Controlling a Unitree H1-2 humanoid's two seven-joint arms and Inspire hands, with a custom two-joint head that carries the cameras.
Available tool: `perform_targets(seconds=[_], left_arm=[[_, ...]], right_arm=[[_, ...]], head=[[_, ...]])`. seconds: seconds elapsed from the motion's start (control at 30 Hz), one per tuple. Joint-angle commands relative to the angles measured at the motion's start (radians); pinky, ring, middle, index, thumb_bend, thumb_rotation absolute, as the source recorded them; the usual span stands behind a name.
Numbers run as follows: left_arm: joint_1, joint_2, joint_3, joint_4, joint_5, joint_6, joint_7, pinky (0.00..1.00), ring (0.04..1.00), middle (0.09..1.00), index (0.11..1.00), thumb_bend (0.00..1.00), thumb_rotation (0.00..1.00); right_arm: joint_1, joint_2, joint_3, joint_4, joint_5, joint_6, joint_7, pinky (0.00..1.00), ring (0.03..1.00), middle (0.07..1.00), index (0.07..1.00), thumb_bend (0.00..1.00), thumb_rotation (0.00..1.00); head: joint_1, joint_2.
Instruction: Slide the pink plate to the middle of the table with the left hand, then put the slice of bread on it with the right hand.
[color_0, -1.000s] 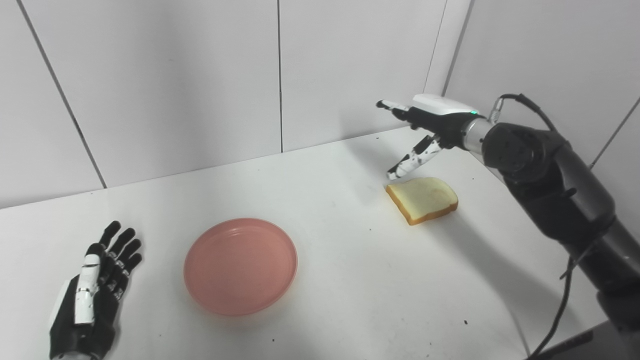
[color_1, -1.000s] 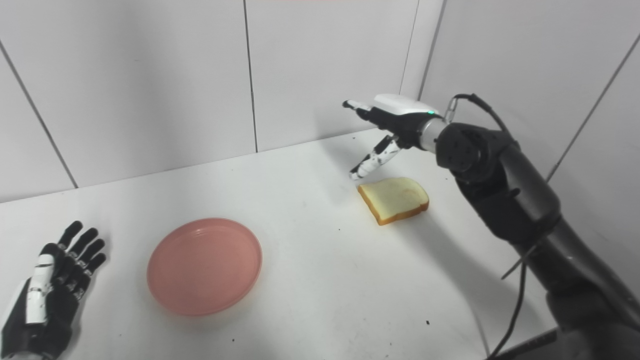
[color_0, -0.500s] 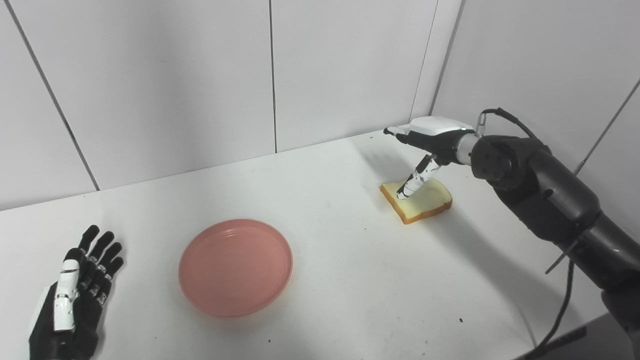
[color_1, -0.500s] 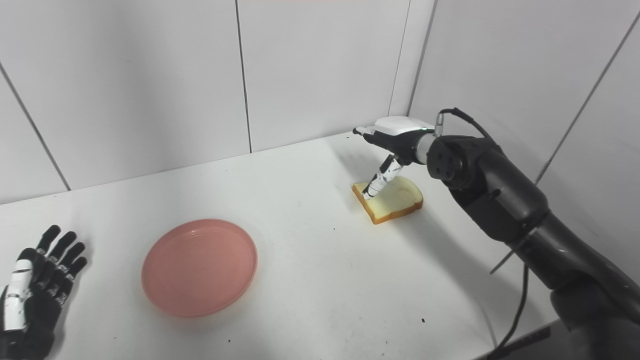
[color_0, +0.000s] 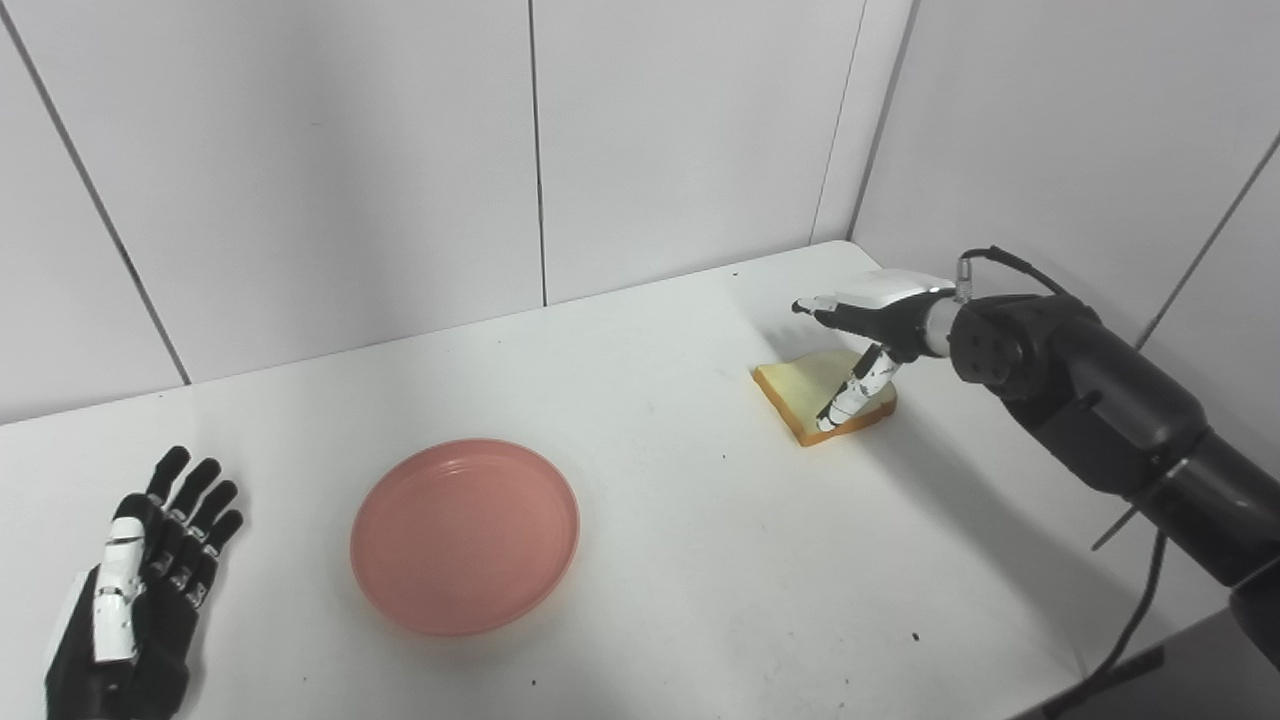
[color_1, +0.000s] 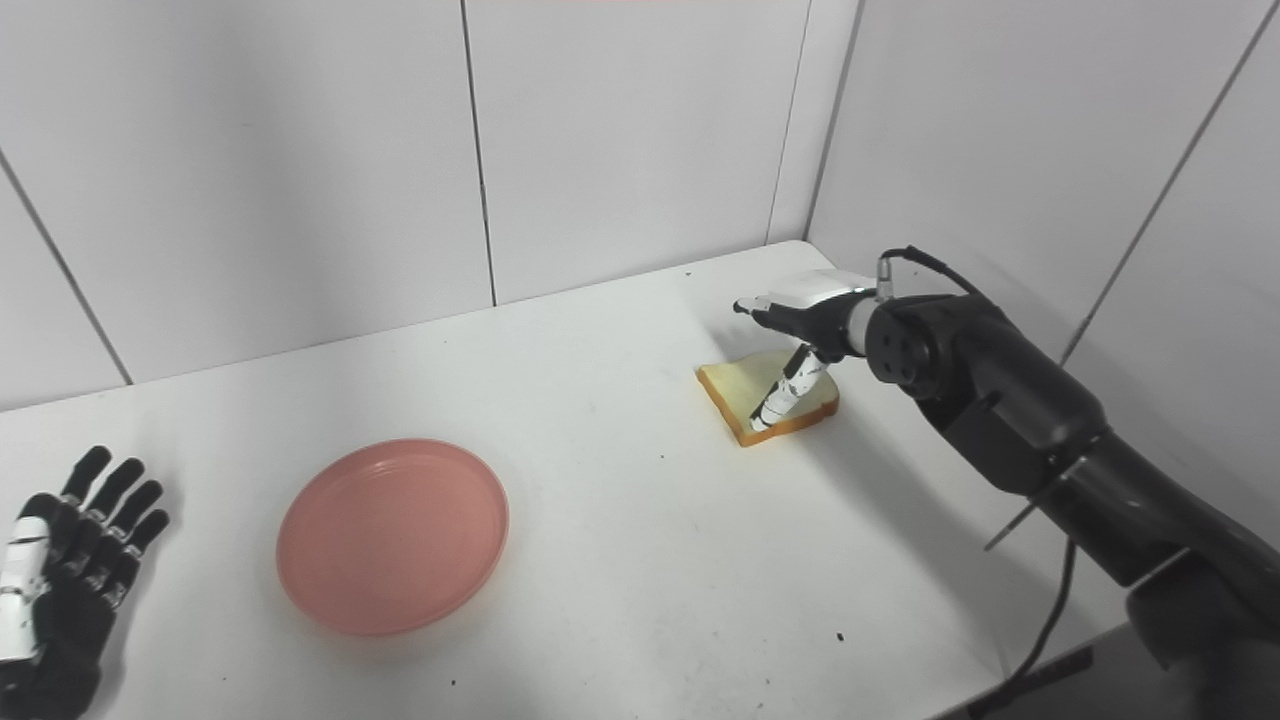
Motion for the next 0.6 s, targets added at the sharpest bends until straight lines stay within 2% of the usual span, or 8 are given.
perform_targets(seconds=[0.0, 0.2, 0.3, 0.57], left_arm=[[-0.011, 0.012, 0.009, -0.036, -0.015, -0.014, -0.015, 0.95, 0.949, 0.955, 0.943, 0.43, 1.00], [-0.006, 0.009, 0.011, -0.045, -0.022, -0.002, -0.010, 0.94, 0.939, 0.944, 0.935, 0.42, 1.00], [-0.003, 0.008, 0.010, -0.055, -0.017, 0.001, -0.006, 0.94, 0.934, 0.941, 0.929, 0.42, 1.00], [0.000, 0.015, 0.008, -0.062, -0.025, 0.007, -0.016, 0.94, 0.940, 0.948, 0.940, 0.44, 1.00]], right_arm=[[-0.038, -0.027, -0.013, 0.008, -0.016, -0.038, -0.027, 1.00, 1.000, 1.000, 1.000, 1.00, 0.50], [-0.053, -0.008, 0.013, 0.026, -0.040, -0.038, -0.017, 1.00, 1.000, 1.000, 1.000, 1.00, 0.46], [-0.059, -0.001, 0.022, 0.054, -0.045, -0.084, -0.044, 1.00, 1.000, 1.000, 1.000, 1.00, 0.46], [-0.052, 0.027, 0.015, 0.092, -0.059, -0.132, -0.090, 1.00, 1.000, 1.000, 1.000, 1.00, 0.41]], head=[[0.000, 0.001], [0.001, 0.004], [0.002, 0.007], [0.003, 0.012]])
